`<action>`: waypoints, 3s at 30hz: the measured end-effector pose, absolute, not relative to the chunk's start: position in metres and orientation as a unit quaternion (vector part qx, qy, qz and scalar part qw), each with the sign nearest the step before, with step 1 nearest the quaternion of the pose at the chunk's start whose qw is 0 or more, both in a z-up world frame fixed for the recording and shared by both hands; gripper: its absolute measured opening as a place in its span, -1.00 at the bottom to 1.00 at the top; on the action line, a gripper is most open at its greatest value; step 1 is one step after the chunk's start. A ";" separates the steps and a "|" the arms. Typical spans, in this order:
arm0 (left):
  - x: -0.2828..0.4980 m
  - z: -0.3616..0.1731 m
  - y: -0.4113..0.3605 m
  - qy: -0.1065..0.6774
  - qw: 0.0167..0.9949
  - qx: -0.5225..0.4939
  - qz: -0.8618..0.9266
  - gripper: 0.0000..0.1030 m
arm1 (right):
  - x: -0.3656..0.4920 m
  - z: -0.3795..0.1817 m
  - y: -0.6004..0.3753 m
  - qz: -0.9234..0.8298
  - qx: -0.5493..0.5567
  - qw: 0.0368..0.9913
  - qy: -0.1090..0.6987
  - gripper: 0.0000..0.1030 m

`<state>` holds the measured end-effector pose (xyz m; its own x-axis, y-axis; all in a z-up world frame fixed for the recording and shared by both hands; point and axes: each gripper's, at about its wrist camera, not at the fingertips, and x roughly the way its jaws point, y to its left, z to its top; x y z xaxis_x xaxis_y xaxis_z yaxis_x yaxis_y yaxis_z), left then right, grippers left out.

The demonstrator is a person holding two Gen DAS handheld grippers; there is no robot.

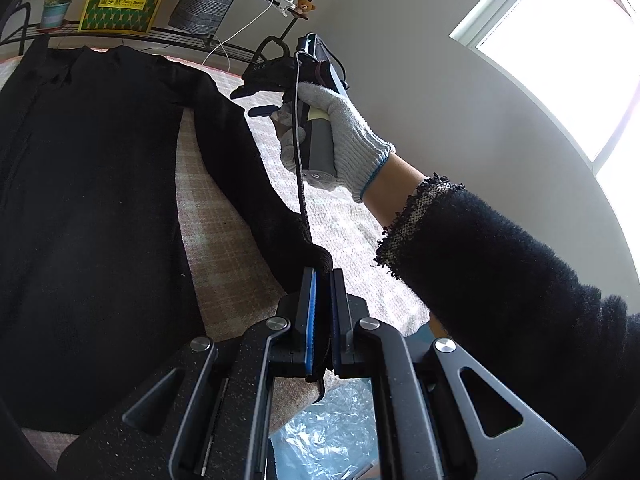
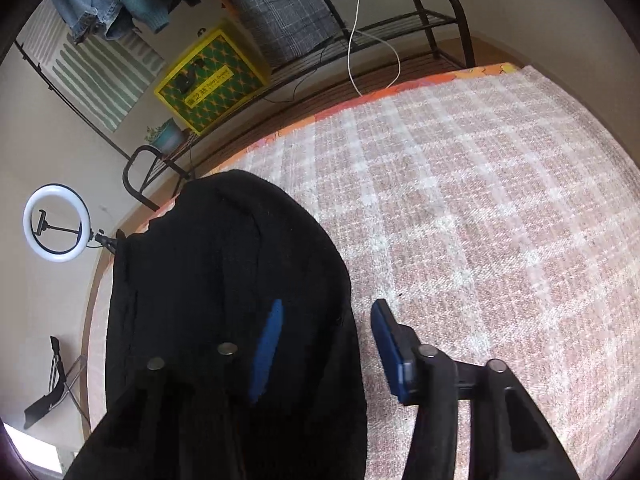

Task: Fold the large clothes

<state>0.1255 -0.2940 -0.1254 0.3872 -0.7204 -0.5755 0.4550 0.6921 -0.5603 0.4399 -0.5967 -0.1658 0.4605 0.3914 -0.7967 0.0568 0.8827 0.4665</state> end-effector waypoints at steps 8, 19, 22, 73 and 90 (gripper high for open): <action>0.131 -0.130 -0.294 0.424 0.816 -0.169 -0.354 -0.93 | 0.446 -0.173 -0.591 0.095 0.225 0.821 0.517 -1.00; 0.116 -0.122 -0.272 0.413 0.820 -0.195 -0.345 -0.93 | 0.438 -0.115 -0.573 0.112 0.209 0.845 0.479 -1.00; 0.114 -0.124 -0.255 0.414 0.816 -0.224 -0.336 -0.93 | 0.440 -0.099 -0.552 0.125 0.204 0.849 0.471 -1.00; 0.119 -0.195 -0.164 0.530 0.758 -0.306 -0.226 -0.97 | 0.144 -0.139 -0.471 0.175 0.208 0.764 0.585 0.11; 0.096 -0.175 -0.186 0.510 0.771 -0.294 -0.243 -1.00 | 0.120 -0.152 -0.477 0.240 0.271 0.743 0.563 -0.87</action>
